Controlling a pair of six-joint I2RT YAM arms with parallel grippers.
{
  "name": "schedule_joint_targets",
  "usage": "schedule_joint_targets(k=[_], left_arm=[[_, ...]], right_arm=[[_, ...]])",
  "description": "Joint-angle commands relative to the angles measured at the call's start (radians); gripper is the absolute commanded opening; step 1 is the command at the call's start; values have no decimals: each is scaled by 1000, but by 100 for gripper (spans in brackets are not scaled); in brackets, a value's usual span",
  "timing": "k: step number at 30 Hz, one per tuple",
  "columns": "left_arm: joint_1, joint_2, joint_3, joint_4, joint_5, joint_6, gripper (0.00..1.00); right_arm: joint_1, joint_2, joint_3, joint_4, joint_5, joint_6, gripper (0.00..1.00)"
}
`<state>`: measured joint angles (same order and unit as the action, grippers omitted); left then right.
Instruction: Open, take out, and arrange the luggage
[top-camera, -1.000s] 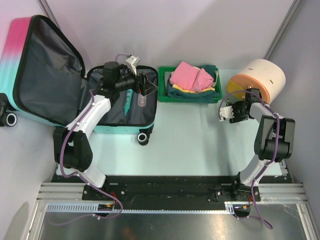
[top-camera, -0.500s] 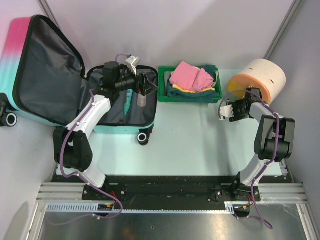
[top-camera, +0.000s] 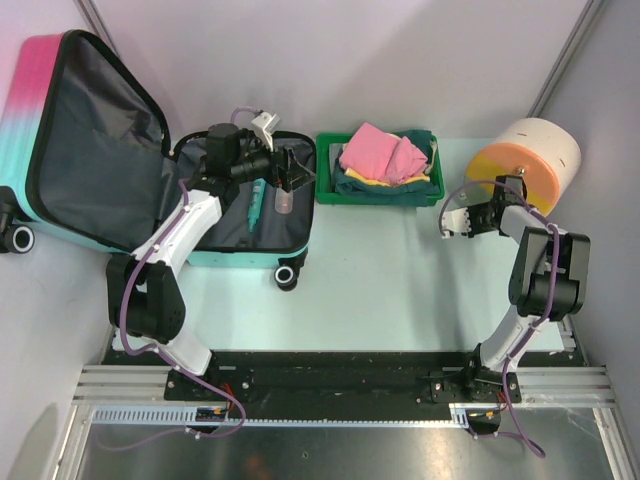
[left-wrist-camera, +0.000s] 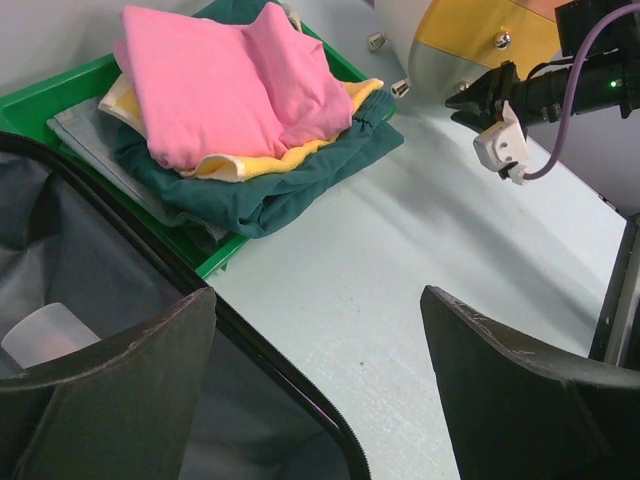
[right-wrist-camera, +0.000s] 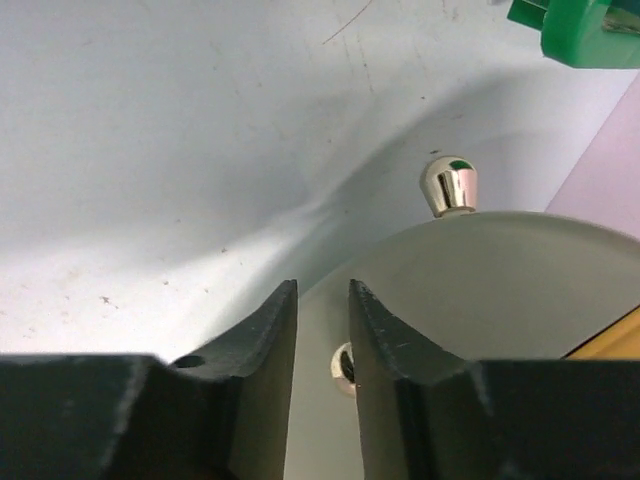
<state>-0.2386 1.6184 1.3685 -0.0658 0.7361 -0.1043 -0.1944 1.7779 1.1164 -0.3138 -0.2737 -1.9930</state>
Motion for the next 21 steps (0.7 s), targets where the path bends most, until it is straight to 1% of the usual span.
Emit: schedule_joint_targets(k=[1, 2, 4, 5, 6, 7, 8, 9, 10, 11, 12, 14, 15, 16, 17, 18, 19, 20, 21], left_arm=[[4, -12, 11, 12, 13, 29, 88], [4, -12, 12, 11, 9, 31, 88], [4, -11, 15, 11, 9, 32, 88], [4, -9, 15, 11, 9, 31, 88], [4, -9, 17, 11, 11, 31, 88], [4, -12, 17, 9, 14, 35, 88], [4, -12, 18, 9, 16, 37, 88], [4, -15, 17, 9, 19, 38, 88], [4, -18, 15, 8, 20, 43, 88], [2, -18, 14, 8, 23, 48, 88], [1, -20, 9, 6, 23, 52, 88], [-1, -20, 6, 6, 26, 57, 88], [-2, -18, 4, 6, 26, 58, 88], [-4, -17, 6, 6, 26, 60, 88], [-5, -14, 6, 6, 28, 60, 88], [-7, -12, 9, 6, 28, 58, 88], [-7, -11, 10, 6, 28, 57, 88], [-8, -11, 12, 6, 29, 55, 88], [-11, -8, 15, 6, 29, 57, 88]], right_arm=[[16, 20, 7, 25, -15, -526, 25], [22, 21, 6, 21, -21, -512, 14], [47, 17, 8, 18, -41, -486, 3], [56, 12, 7, 18, -57, -468, 1], [67, 6, 8, 21, -73, -384, 3], [81, -8, 7, 27, -90, -333, 8], [98, -43, 11, 22, -141, -276, 22], [101, -61, 22, 9, -171, -189, 32], [107, -78, 37, -45, -197, -129, 45], [110, -112, 81, -83, -259, -83, 65], [110, -129, 97, -114, -289, 34, 71], [108, -184, 141, -137, -364, 170, 77], [108, -196, 164, -139, -384, 274, 78], [107, -208, 199, -104, -401, 532, 78], [107, -212, 236, -85, -413, 701, 78], [84, -201, 332, -68, -414, 843, 78], [69, -189, 386, -56, -414, 1107, 78], [49, -177, 437, -54, -409, 1229, 77], [-3, -145, 542, -48, -403, 1337, 77]])
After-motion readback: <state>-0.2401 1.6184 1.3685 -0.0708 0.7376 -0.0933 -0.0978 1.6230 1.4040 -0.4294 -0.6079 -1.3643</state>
